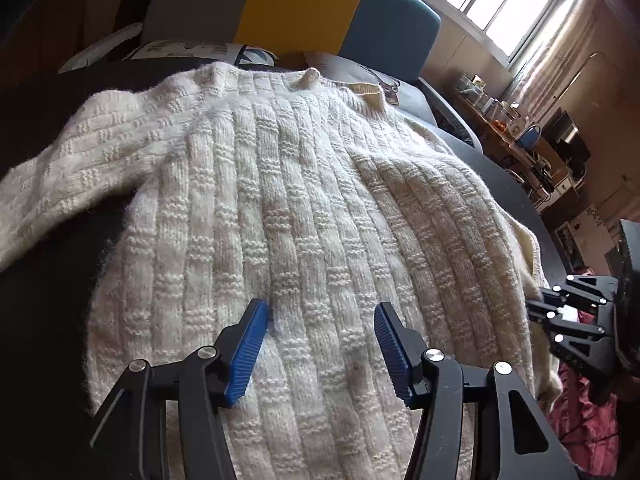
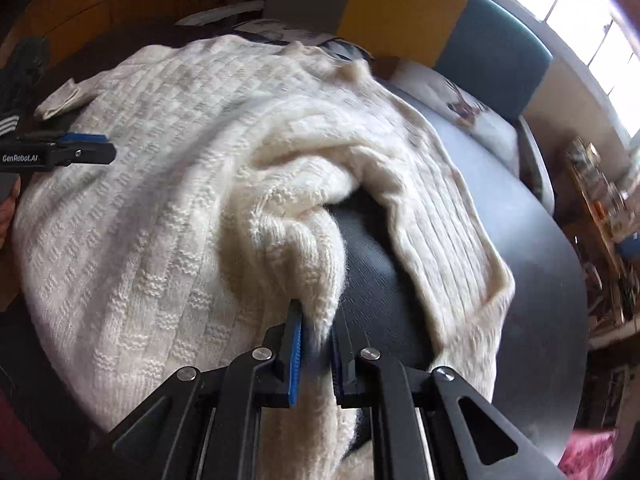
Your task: Fold clothes
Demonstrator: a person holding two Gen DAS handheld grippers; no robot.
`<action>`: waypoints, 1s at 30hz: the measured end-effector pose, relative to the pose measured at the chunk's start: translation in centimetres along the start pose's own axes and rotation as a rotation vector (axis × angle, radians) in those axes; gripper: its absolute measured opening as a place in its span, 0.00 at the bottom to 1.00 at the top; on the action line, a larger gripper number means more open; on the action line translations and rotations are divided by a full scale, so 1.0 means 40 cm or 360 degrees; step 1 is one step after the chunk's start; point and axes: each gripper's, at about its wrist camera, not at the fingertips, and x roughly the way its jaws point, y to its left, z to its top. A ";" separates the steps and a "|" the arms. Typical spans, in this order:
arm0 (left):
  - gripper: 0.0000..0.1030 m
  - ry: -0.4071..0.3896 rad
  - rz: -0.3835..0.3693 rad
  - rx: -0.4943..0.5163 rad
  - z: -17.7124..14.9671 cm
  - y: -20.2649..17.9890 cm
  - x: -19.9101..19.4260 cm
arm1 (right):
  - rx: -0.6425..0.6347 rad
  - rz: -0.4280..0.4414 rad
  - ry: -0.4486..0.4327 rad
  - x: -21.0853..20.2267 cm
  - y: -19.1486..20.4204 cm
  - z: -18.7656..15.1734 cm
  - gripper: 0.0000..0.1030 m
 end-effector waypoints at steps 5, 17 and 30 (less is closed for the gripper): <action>0.59 -0.0027 -0.0022 -0.0026 0.004 0.009 0.005 | 0.0214 0.0024 -0.0055 -0.030 -0.068 -0.054 0.16; 0.61 -0.0033 -0.0073 -0.0036 0.052 -0.060 -0.017 | 0.0796 0.0053 -0.0413 -0.208 -0.307 -0.171 0.24; 0.65 0.0119 -0.0037 0.0090 0.042 -0.124 0.078 | 0.0613 -0.0198 -0.0210 -0.072 -0.223 -0.263 0.37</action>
